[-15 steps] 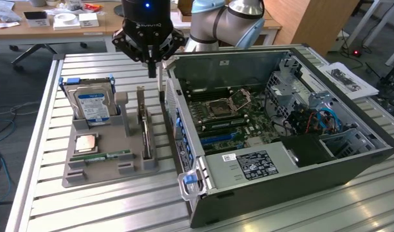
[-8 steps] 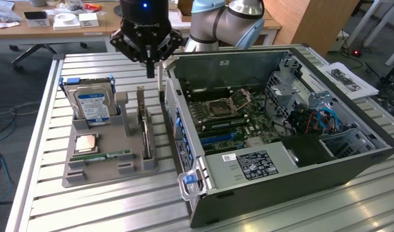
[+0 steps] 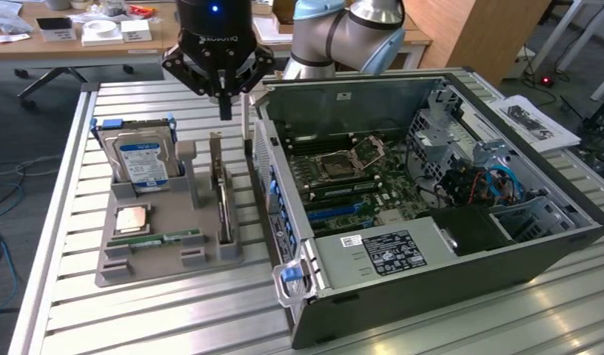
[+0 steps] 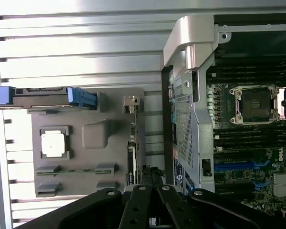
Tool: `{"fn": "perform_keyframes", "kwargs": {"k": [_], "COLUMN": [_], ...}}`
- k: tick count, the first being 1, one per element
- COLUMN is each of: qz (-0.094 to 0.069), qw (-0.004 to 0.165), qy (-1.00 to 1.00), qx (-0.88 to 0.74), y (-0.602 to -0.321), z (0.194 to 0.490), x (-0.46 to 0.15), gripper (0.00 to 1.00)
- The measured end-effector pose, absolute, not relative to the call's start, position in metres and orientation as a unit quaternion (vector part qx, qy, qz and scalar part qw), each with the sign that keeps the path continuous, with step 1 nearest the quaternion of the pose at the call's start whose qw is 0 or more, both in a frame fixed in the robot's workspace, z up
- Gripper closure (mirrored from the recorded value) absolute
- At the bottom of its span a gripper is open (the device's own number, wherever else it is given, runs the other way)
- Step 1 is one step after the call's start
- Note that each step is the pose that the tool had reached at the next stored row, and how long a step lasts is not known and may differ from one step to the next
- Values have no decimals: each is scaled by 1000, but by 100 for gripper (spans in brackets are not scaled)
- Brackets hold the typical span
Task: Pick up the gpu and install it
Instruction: 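Reach for the gpu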
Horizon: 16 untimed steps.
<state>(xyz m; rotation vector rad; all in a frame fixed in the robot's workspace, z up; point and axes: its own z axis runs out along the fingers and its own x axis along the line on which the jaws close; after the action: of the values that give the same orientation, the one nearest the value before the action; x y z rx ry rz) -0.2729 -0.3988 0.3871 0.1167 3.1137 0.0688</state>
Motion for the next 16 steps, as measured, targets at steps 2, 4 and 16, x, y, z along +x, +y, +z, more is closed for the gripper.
{"fn": "perform_keyframes", "kwargs": {"k": [2, 4, 16], "qz": [22, 22, 22], "qw": [12, 13, 12], "qy": [999, 999, 999], "qx": [37, 37, 37], "y": [-399, -399, -399], "z": [387, 387, 387], "x": [-275, -277, -288], "gripper": [89, 89, 89]}}
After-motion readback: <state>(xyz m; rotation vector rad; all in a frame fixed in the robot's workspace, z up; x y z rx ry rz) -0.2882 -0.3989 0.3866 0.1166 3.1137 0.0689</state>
